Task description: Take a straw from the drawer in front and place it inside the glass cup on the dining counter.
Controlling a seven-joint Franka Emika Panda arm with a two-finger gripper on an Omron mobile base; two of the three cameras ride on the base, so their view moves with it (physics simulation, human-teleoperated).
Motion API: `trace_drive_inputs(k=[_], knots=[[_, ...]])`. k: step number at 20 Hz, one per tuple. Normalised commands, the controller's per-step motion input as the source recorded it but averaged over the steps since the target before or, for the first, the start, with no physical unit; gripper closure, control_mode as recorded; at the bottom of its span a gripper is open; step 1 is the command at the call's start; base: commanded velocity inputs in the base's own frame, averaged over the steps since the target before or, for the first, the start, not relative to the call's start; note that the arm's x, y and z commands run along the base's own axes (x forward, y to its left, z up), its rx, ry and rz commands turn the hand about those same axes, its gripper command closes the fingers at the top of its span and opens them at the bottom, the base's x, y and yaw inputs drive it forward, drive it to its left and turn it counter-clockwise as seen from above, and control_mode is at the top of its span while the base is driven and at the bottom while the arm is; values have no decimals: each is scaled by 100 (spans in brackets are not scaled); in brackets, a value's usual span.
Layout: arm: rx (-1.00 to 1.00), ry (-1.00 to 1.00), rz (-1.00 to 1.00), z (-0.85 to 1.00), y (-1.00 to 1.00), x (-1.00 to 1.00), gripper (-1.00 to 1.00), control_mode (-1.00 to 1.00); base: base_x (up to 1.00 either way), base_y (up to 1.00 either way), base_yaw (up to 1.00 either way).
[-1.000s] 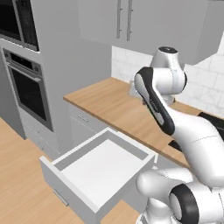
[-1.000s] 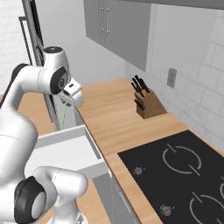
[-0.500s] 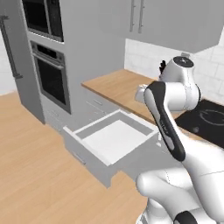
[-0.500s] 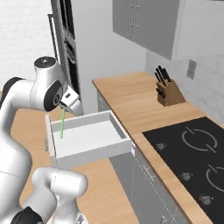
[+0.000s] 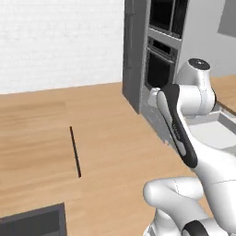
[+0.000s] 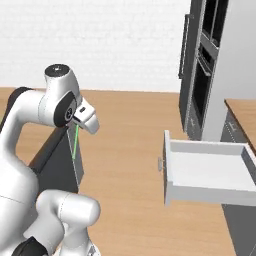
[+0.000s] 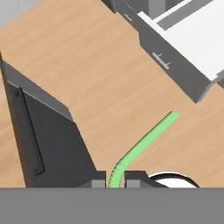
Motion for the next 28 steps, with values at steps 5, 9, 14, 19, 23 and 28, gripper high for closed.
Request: trace_drive_inputs(k=[5, 9, 14, 19, 23, 28], knots=[[0, 0, 0, 0, 0, 0, 100, 100, 4, 41, 55], [0, 0, 0, 0, 0, 0, 100, 100, 86, -5, 6], [0, 0, 0, 0, 0, 0, 100, 100, 100, -12, 0], [0, 0, 0, 0, 0, 0, 100, 100, 100, -14, -3], [0, 0, 0, 0, 0, 0, 100, 100, 100, -29, -3], [0, 0, 0, 0, 0, 0, 100, 100, 100, -39, -2]])
